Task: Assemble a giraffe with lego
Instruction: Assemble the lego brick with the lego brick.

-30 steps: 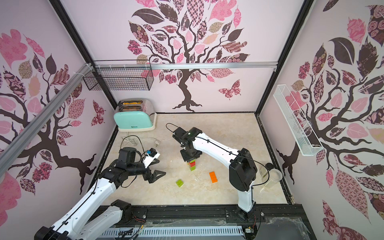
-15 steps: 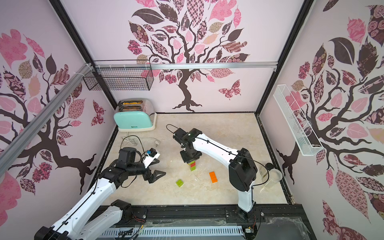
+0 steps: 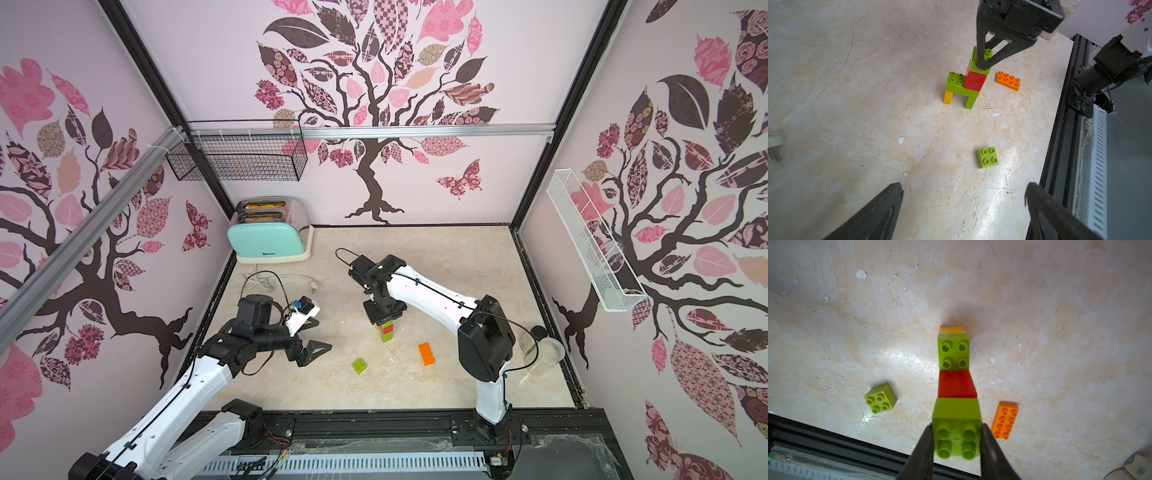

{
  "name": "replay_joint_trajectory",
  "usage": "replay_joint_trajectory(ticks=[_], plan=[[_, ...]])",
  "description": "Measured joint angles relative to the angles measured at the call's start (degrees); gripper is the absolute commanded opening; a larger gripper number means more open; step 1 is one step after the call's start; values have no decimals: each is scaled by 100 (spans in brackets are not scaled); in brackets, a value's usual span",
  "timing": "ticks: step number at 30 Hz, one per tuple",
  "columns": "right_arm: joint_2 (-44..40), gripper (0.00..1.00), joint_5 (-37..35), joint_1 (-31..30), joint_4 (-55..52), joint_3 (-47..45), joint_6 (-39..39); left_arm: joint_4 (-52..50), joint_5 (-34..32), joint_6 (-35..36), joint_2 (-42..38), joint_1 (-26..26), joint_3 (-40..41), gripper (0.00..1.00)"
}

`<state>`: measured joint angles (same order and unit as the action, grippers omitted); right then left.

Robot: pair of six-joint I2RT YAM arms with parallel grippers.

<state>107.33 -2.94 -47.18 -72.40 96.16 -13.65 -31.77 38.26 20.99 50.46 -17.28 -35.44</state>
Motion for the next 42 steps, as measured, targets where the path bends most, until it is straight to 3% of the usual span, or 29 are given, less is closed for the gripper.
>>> replay_joint_trajectory(ticks=[18, 26, 37, 42], plan=[[-184, 26, 232, 35, 494, -461, -544, 0, 2, 0, 0, 0, 2, 98], [-92, 40, 221, 35, 354, -299, -516, 0, 0, 2, 0, -28, 2, 98], [269, 50, 160, 35, 203, -184, 476, 0, 0, 2, 0, -28, 2, 98], [269, 46, 90, 35, 238, -103, 964, 0, 0, 2, -2, -26, 2, 98]])
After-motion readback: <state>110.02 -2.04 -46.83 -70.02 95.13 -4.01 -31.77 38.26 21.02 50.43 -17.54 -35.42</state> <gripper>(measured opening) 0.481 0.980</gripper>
